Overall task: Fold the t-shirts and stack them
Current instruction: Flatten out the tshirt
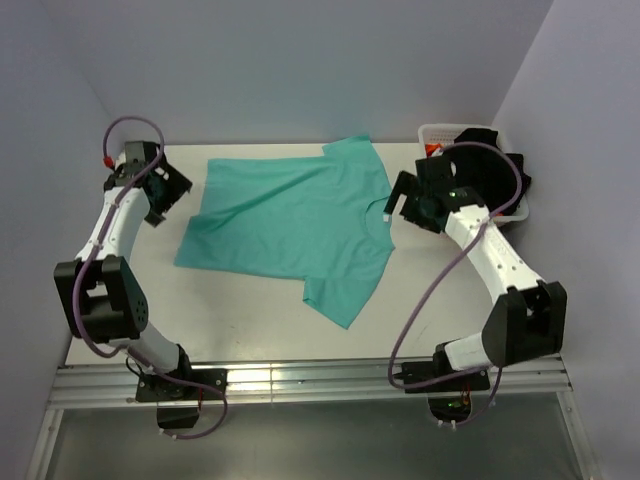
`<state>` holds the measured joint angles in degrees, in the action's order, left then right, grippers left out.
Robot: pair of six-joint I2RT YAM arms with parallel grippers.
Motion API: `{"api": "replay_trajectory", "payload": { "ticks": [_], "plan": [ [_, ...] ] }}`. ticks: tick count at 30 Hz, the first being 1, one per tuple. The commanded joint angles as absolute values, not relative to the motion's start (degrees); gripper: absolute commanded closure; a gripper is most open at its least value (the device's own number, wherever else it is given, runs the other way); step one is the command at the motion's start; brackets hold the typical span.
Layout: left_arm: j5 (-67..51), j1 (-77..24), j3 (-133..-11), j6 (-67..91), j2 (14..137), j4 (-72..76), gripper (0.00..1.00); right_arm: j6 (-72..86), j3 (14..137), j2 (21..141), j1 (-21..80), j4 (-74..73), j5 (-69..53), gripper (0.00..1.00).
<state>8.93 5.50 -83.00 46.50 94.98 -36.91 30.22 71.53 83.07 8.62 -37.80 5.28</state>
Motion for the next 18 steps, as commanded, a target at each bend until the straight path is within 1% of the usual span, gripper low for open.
{"api": "replay_trajectory", "payload": {
  "ticks": [1,2,5,9,12,15,18],
  "plan": [
    [8.5,5.6,-73.0,44.0,90.1,-40.7,0.05,32.3,64.1,75.6,12.4,-37.8,0.6,0.0],
    [8.4,5.2,-68.8,43.9,86.7,-40.8,0.05,32.7,62.9,74.1,14.6,-38.4,-1.7,0.0],
    [7.3,5.2,-61.2,44.1,82.0,-40.8,0.04,34.8,57.1,68.0,20.4,-38.6,-4.7,0.0],
    [5.8,4.8,-54.3,46.0,75.8,-40.7,0.05,39.3,48.7,60.4,25.2,-38.1,-6.0,0.0],
    [6.5,4.3,-52.0,45.9,73.7,-42.1,0.05,43.4,44.6,56.2,26.1,-40.2,-6.1,0.0],
    [6.9,4.1,-51.0,44.7,73.3,-41.7,0.05,46.9,38.2,52.1,27.0,-39.2,-7.8,0.0],
    [5.0,4.2,-51.2,43.3,74.6,-41.7,0.05,49.8,34.5,51.7,28.7,-36.7,-9.1,0.0]
  ]
}}
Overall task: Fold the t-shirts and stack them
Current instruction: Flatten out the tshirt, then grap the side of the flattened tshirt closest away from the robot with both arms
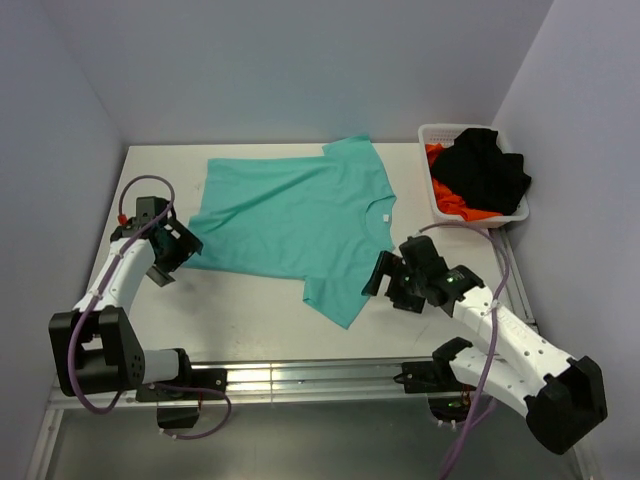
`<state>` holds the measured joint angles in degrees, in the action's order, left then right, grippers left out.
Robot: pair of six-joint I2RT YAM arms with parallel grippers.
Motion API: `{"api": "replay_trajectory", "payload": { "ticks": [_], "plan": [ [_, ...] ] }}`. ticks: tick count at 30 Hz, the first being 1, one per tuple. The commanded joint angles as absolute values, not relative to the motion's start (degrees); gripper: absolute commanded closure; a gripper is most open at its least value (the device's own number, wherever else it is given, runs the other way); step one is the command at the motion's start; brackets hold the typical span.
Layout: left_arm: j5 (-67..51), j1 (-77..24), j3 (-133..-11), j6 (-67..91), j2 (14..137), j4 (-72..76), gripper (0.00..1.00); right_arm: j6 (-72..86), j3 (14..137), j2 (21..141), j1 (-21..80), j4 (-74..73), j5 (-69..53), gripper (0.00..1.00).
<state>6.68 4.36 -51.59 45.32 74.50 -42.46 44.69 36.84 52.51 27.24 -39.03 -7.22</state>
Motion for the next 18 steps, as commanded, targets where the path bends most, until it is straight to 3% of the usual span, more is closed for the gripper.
{"api": "replay_trajectory", "payload": {
  "ticks": [1,8,18],
  "plan": [
    [4.1,4.2,-51.2,42.8,74.8,-41.4,0.04,51.8,32.6,51.9,29.9,-36.0,-9.3,0.0],
    [1.9,4.3,-50.0,41.0,77.5,-37.9,0.04,54.8,31.9,58.5,33.2,-28.8,-8.9,0.0],
    [-1.3,7.0,-48.2,39.5,82.6,-32.2,0.05,54.1,43.7,78.6,35.8,-26.5,-8.1,0.0]
  ]
}}
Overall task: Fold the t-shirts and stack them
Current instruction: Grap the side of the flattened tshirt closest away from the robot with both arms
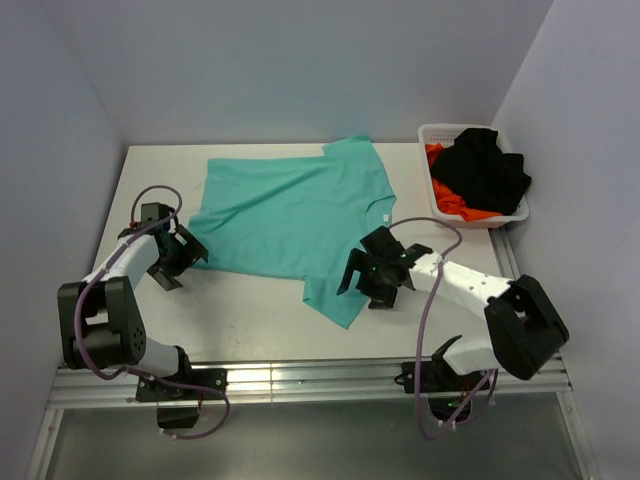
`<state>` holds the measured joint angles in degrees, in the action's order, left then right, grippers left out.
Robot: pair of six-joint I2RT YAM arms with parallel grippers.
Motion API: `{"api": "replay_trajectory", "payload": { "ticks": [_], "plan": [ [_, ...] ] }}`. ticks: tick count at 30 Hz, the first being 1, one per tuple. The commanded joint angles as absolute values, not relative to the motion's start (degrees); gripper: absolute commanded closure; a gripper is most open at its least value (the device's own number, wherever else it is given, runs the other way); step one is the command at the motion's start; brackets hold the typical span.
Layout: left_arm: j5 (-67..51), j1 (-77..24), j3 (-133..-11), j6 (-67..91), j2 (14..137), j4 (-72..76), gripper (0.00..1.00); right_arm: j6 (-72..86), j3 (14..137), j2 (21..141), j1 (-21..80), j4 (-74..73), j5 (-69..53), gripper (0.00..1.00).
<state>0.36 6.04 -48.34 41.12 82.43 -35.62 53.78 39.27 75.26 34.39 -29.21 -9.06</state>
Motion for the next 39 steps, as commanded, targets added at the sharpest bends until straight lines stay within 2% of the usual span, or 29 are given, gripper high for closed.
{"api": "replay_trajectory", "payload": {
  "ticks": [1,10,17,23,31,39],
  "plan": [
    [-1.3,7.2,-48.2,39.3,82.7,-32.0,0.06,54.0,44.6,79.7,36.1,-26.7,-7.8,0.01],
    [-3.3,10.1,-47.9,37.7,82.2,-31.5,0.07,52.2,49.4,83.8,37.4,-31.1,-4.7,0.04],
    [-3.9,10.1,-47.9,37.7,79.8,-32.0,0.07,53.8,50.5,74.9,37.4,-43.8,3.5,0.0],
    [-3.8,10.2,-48.3,37.7,81.1,-31.7,0.08,57.8,45.8,76.9,40.2,-40.2,1.8,0.02],
    [-3.3,10.3,-49.2,37.4,82.2,-31.8,0.09,59.9,46.8,82.6,47.9,-37.1,1.8,0.03],
    [-2.6,10.4,-48.5,37.3,82.6,-31.2,0.09,59.1,47.4,86.5,49.1,-34.7,1.8,0.07]
  ]
}}
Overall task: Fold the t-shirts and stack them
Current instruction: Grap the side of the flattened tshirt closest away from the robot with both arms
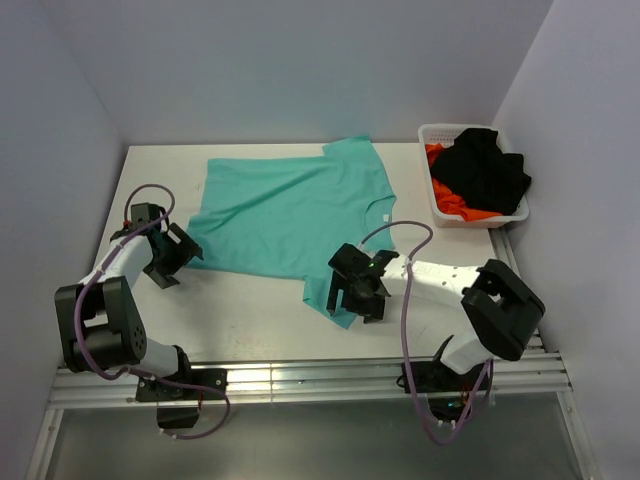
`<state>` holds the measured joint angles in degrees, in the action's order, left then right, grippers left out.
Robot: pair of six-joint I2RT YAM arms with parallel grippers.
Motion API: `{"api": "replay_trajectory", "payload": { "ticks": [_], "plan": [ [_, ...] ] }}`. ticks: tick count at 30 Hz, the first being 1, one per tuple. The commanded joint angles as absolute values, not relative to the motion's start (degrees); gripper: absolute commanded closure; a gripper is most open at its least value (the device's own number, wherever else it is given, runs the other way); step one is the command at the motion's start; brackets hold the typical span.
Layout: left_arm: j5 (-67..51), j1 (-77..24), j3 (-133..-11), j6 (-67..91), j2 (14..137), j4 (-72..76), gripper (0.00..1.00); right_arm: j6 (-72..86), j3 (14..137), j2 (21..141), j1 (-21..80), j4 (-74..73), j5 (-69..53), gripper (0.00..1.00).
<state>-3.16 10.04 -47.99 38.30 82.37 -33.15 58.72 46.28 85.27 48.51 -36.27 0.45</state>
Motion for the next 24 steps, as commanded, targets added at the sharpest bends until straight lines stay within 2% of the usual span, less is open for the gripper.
{"api": "replay_trajectory", "payload": {
  "ticks": [1,6,9,10,11,12,14,15,17,18,24],
  "plan": [
    [-2.5,10.5,-48.3,37.2,82.5,-31.0,0.09,58.8,47.3,87.4,49.1,-34.5,1.8,0.08],
    [-2.6,10.9,-48.2,36.9,82.1,-31.3,0.09,58.0,48.1,90.2,49.1,-33.7,2.3,0.14],
    [-2.6,11.2,-48.6,36.7,82.4,-31.5,0.1,57.6,48.6,91.7,49.2,-33.7,2.7,0.28],
    [-2.6,11.2,-48.7,36.6,82.4,-31.5,0.1,57.6,48.6,92.1,49.2,-34.2,2.8,0.39],
    [-2.8,11.3,-48.7,36.5,82.4,-31.5,0.1,57.5,48.8,92.3,49.2,-34.4,3.0,0.44],
    [-2.7,11.5,-48.6,36.6,82.4,-31.5,0.1,57.6,48.9,92.4,49.2,-34.5,3.2,0.54],
    [-2.7,11.6,-48.4,36.4,82.4,-31.1,0.1,57.4,49.1,92.4,49.3,-35.2,3.4,0.65],
    [-2.8,11.8,-48.2,36.6,82.4,-31.0,0.1,57.1,49.0,92.5,49.3,-35.5,3.9,0.79],
    [-0.3,11.8,-48.5,37.2,83.1,-33.2,0.15,57.2,49.3,92.1,49.2,-36.7,4.6,0.91],
    [-0.3,11.8,-49.0,37.8,83.8,-34.4,0.16,57.2,49.3,91.8,49.2,-37.1,5.0,0.94],
    [3.2,11.8,-48.6,39.4,85.1,-35.0,0.15,56.7,49.8,90.8,49.1,-38.5,6.2,0.98]
  ]
}}
